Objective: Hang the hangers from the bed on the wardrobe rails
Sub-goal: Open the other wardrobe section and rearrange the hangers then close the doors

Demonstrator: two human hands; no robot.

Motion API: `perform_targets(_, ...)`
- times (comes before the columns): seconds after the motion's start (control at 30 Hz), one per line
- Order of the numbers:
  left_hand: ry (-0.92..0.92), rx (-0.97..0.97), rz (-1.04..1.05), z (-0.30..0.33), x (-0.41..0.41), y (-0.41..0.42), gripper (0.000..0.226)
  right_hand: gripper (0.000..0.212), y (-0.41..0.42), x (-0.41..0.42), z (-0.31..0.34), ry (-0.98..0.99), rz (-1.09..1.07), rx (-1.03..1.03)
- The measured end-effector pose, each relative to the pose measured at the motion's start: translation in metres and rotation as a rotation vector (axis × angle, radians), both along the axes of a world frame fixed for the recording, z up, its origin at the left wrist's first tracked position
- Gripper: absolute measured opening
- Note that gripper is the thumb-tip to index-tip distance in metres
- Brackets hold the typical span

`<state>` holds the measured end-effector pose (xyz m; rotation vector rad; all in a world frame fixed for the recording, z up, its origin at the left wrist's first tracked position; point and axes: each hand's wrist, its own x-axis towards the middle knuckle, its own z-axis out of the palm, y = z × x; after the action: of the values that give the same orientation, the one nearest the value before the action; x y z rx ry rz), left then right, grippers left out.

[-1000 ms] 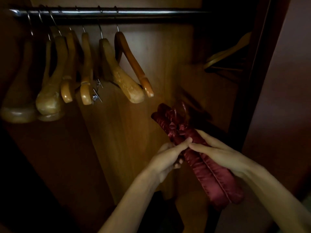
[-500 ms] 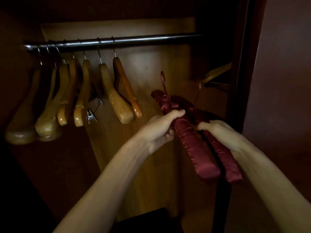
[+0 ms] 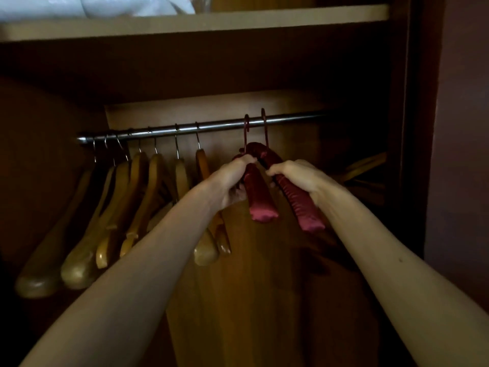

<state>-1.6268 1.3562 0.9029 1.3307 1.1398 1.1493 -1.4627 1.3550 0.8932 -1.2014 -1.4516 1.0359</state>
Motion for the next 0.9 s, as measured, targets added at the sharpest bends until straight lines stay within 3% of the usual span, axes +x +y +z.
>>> perform_targets(0.23, -0.025, 0.087, 0.132, 0.026, 0.003, 0.039, 0.032, 0.022, 0.043, -0.017, 0.038, -0.084, -0.044, 0.041)
perform_targets(0.33, -0.075, 0.065, 0.144, 0.031, 0.003, 0.054, 0.035, 0.012, 0.054, -0.021, 0.046, -0.113, -0.04, 0.035)
perform_targets(0.53, -0.081, -0.02, 0.141, 0.029, 0.002, 0.066, 0.031, 0.013, 0.067, -0.019, 0.037, -0.14, -0.043, -0.021)
perform_targets(0.67, -0.035, -0.117, 0.125, 0.015, 0.0, 0.071, 0.038, 0.015, 0.066, -0.014, 0.021, -0.155, -0.072, -0.075)
perform_targets(0.8, -0.014, -0.105, 0.146, 0.011, -0.001, 0.068, 0.035, 0.04, 0.061, -0.013, 0.014, -0.131, -0.14, -0.095)
perform_targets(0.9, 0.19, -0.026, 0.213, 0.015, -0.004, 0.059, 0.039, 0.04, 0.051, -0.014, 0.016, -0.26, -0.297, 0.026)
